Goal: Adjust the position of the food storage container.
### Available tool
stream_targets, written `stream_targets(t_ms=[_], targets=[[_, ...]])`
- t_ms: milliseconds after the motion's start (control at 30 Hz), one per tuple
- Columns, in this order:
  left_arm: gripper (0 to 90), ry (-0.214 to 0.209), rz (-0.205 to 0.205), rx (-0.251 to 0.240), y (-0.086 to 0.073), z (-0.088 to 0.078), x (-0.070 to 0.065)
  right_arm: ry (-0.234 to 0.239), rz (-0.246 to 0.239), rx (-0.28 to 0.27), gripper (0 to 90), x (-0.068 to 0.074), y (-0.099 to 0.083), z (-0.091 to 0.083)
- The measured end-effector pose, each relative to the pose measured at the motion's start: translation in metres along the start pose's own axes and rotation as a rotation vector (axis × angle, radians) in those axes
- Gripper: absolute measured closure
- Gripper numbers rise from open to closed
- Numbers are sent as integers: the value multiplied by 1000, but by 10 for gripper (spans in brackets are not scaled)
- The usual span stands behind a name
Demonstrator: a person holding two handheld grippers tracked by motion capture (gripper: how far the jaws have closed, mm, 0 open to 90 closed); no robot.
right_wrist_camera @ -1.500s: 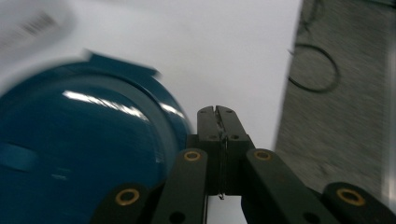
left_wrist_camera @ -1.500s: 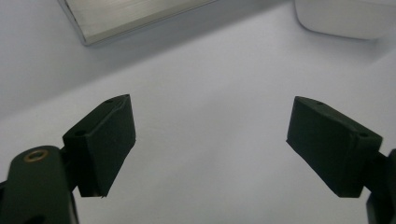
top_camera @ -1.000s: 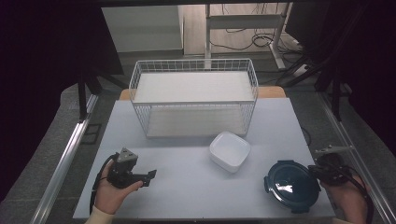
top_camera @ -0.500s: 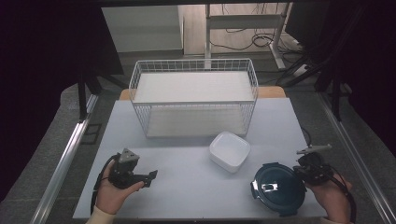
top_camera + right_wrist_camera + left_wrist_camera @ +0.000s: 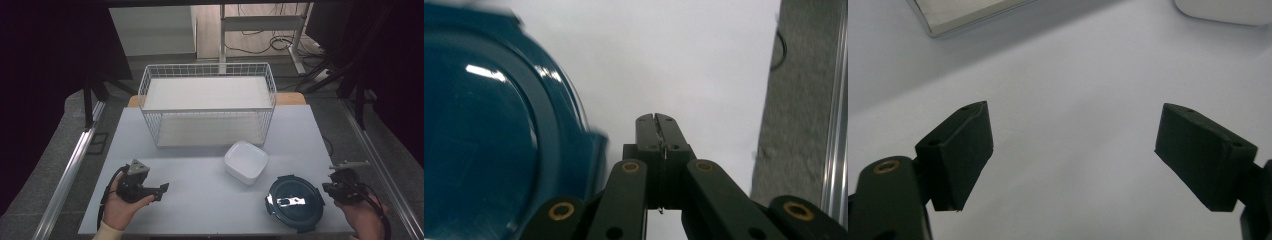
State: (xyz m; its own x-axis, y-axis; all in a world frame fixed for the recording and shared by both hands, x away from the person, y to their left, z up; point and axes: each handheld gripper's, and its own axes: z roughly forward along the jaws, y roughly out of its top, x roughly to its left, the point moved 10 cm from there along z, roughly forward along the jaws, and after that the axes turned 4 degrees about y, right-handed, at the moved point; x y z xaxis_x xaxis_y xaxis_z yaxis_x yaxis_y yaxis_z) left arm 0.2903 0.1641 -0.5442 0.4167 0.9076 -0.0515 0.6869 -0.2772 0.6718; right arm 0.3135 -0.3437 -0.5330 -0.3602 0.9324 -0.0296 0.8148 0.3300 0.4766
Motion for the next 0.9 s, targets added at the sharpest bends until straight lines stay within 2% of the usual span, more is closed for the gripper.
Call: stream_targets(t_ms=[100, 233, 300, 500, 900], targets=[[152, -4, 1, -1, 0, 0, -1, 21, 23, 21, 895, 2, -14, 1], [152, -6, 1, -3, 1, -1, -2, 64, 16, 28, 895, 12, -20, 4], [152, -7, 1, -4, 1, -1, -2, 44, 9, 37, 896, 12, -21, 3], [152, -8, 1, 2, 0, 1, -2, 42, 12, 45, 897, 15, -22, 2], [152, -16, 15, 13, -2, 5, -7, 103, -34, 56, 897, 48, -21, 5]])
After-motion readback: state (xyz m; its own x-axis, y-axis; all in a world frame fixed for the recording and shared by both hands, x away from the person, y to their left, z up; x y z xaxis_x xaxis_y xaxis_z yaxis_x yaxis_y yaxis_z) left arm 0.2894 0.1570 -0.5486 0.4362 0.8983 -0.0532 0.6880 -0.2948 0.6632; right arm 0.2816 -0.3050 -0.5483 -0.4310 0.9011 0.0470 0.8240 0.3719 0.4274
